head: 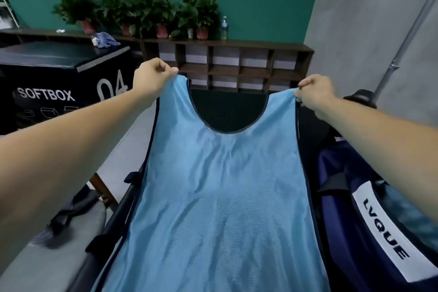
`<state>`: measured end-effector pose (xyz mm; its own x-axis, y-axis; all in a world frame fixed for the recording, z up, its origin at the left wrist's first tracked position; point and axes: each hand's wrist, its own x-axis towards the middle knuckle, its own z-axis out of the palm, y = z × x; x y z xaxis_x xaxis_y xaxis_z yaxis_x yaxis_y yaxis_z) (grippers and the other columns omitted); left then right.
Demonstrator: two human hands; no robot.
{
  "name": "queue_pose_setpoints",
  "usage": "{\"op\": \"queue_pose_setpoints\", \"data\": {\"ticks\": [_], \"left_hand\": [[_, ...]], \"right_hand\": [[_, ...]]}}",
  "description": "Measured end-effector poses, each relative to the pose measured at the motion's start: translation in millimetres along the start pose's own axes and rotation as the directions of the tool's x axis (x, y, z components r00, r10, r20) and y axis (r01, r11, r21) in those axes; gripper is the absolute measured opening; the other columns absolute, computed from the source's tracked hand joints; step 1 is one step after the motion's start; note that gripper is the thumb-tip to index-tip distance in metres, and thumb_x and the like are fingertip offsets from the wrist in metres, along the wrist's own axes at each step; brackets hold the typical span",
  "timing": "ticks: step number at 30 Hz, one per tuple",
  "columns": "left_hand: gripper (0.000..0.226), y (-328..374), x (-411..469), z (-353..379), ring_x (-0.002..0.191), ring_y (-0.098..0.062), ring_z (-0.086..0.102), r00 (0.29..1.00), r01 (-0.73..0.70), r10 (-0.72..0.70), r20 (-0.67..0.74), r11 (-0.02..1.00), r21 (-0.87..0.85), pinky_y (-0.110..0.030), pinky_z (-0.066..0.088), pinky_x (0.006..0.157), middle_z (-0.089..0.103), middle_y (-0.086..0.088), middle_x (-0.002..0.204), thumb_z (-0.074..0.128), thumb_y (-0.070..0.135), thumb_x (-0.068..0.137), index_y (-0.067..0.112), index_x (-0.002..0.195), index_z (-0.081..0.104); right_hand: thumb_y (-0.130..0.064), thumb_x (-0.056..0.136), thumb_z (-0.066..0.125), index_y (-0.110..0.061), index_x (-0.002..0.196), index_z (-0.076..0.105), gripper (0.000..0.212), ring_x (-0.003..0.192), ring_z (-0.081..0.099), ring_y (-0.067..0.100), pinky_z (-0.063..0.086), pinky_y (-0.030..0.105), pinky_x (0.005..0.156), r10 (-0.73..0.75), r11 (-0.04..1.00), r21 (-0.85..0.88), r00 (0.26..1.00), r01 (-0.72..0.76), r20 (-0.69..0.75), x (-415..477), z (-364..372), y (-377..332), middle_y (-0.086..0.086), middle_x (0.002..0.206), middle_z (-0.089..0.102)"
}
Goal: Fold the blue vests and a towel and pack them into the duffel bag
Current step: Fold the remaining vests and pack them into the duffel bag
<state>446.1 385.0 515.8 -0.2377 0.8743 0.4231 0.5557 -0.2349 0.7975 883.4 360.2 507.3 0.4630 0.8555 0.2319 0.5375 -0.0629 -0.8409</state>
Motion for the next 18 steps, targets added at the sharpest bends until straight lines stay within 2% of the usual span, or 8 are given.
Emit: {"op": "queue_pose_setpoints", "data": {"ticks": [2,4,6,9,11,14,18], "left_hand": [[0.029,-6.6,-4.4,2.1,0.082,-0.011,0.065,1.0,0.003,-0.003,-0.018,0.999,0.038,-0.025,0.049,0.068,0.07,0.008,0.086,0.08,0.041,0.092,0.015,0.098,0.07],[0.038,-12.2,-10.7,-0.1,0.089,-0.012,0.066,1.0,0.023,-0.024,0.009,0.997,0.075,-0.03,0.054,0.074,0.07,0.006,0.096,0.083,0.047,0.09,0.021,0.112,0.066],[0.049,-15.4,-19.2,-4.4,0.096,-0.013,0.067,0.996,0.05,-0.056,0.062,0.994,0.093,-0.034,0.057,0.081,0.068,0.003,0.106,0.085,0.05,0.087,0.025,0.123,0.061],[0.041,-17.0,-34.2,-10.9,0.097,-0.015,0.069,0.992,0.072,-0.082,0.098,0.993,0.098,-0.029,0.053,0.074,0.072,0.002,0.105,0.085,0.046,0.088,0.023,0.116,0.065],[0.033,-18.5,-47.7,-14.5,0.096,-0.015,0.069,0.986,0.089,-0.1,0.134,0.992,0.091,-0.026,0.049,0.071,0.073,0.003,0.102,0.086,0.04,0.088,0.022,0.109,0.067],[0.027,-18.7,-74.4,-20.6,0.094,-0.016,0.067,0.972,0.084,-0.105,0.21,0.991,0.107,-0.029,0.051,0.076,0.073,0.004,0.099,0.086,0.036,0.089,0.022,0.104,0.068],[0.021,-13.9,-122.1,-32.2,0.082,-0.016,0.064,0.942,0.097,-0.126,0.31,0.99,0.107,-0.029,0.048,0.072,0.071,0.002,0.089,0.083,0.026,0.091,0.015,0.104,0.071]], "right_hand": [[-0.008,0.089,0.075,-0.023,0.102,0.066,0.022,0.094,0.075,0.034,0.064,0.051,0.089,0.011,1.0,-0.014,0.999,-0.011,0.033,0.0,1.7,7.1,0.01,0.099,0.073],[-0.017,0.092,0.079,-0.02,0.133,0.058,0.047,0.102,0.071,0.033,0.059,0.051,0.099,0.022,0.992,-0.126,0.993,-0.008,0.115,-11.5,-1.8,6.5,0.011,0.112,0.07],[-0.019,0.093,0.082,-0.018,0.148,0.05,0.064,0.11,0.069,0.033,0.056,0.05,0.104,0.026,0.975,-0.222,0.983,0.016,0.184,-23.0,-7.2,5.3,0.009,0.126,0.066],[-0.019,0.091,0.083,-0.018,0.146,0.056,0.061,0.12,0.065,0.033,0.053,0.043,0.107,0.012,0.959,-0.277,0.967,0.061,0.255,-41.7,-15.7,1.0,0.008,0.137,0.062],[-0.022,0.09,0.084,-0.019,0.141,0.061,0.055,0.124,0.062,0.03,0.051,0.038,0.105,0.015,0.945,-0.316,0.948,0.091,0.318,-58.7,-22.1,-4.4,0.006,0.135,0.063],[-0.026,0.088,0.085,-0.021,0.133,0.066,0.048,0.121,0.062,0.024,0.05,0.035,0.103,-0.028,0.908,-0.373,0.917,0.189,0.398,-85.0,-29.8,-11.0,0.003,0.131,0.068],[-0.027,0.095,0.077,-0.021,0.136,0.063,0.043,0.115,0.062,0.021,0.053,0.037,0.103,-0.081,0.858,-0.408,0.866,0.312,0.493,-137.1,-44.3,-21.9,0.0,0.124,0.068]]}}
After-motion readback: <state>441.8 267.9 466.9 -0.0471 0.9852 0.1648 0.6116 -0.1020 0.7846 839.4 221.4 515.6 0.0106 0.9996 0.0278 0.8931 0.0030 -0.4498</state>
